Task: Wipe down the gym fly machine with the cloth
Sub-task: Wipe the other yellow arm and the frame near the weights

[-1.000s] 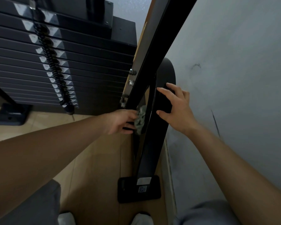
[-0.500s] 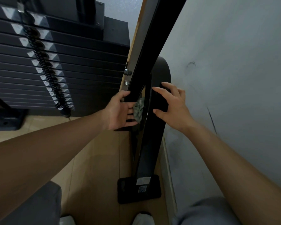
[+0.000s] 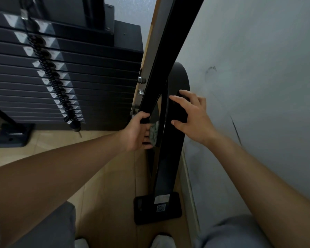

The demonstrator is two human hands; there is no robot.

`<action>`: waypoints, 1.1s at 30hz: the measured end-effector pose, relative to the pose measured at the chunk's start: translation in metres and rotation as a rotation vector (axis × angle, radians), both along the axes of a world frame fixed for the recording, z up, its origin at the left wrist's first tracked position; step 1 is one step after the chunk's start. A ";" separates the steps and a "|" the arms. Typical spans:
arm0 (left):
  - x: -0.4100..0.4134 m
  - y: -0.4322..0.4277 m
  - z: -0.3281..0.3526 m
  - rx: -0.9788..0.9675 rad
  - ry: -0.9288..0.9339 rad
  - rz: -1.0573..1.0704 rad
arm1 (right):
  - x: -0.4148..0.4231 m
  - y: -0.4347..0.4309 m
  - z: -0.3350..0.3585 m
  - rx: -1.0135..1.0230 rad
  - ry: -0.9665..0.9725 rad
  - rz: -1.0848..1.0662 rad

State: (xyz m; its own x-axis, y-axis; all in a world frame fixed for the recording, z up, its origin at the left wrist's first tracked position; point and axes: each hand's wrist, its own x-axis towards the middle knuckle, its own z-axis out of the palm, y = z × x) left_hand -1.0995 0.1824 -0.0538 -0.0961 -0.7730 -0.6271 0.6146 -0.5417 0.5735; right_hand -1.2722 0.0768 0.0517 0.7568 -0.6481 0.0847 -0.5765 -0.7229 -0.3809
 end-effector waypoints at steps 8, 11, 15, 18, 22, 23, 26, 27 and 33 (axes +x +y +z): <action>0.010 -0.019 0.027 -0.167 0.072 0.203 | 0.000 0.002 0.000 -0.028 0.008 0.000; 0.008 -0.017 0.024 -0.182 0.067 0.143 | 0.004 0.006 0.000 -0.078 0.010 -0.018; -0.003 -0.011 0.013 -0.102 0.011 0.076 | 0.008 0.009 0.001 -0.133 0.026 -0.029; -0.008 -0.001 0.000 -0.035 -0.044 0.009 | 0.011 0.010 0.000 -0.171 0.025 -0.043; -0.018 0.013 -0.014 0.114 -0.125 -0.148 | 0.010 0.013 -0.008 -0.177 -0.006 -0.048; -0.019 0.016 -0.018 0.146 -0.139 -0.192 | 0.009 0.012 -0.009 -0.176 -0.011 -0.041; -0.019 0.025 -0.028 0.212 -0.147 -0.292 | 0.007 0.009 -0.014 -0.169 -0.027 -0.032; -0.019 0.026 -0.031 0.238 -0.130 -0.304 | 0.007 0.008 -0.015 -0.169 -0.031 -0.030; -0.021 0.023 -0.038 0.265 -0.056 -0.330 | 0.008 0.005 -0.019 -0.170 -0.052 -0.030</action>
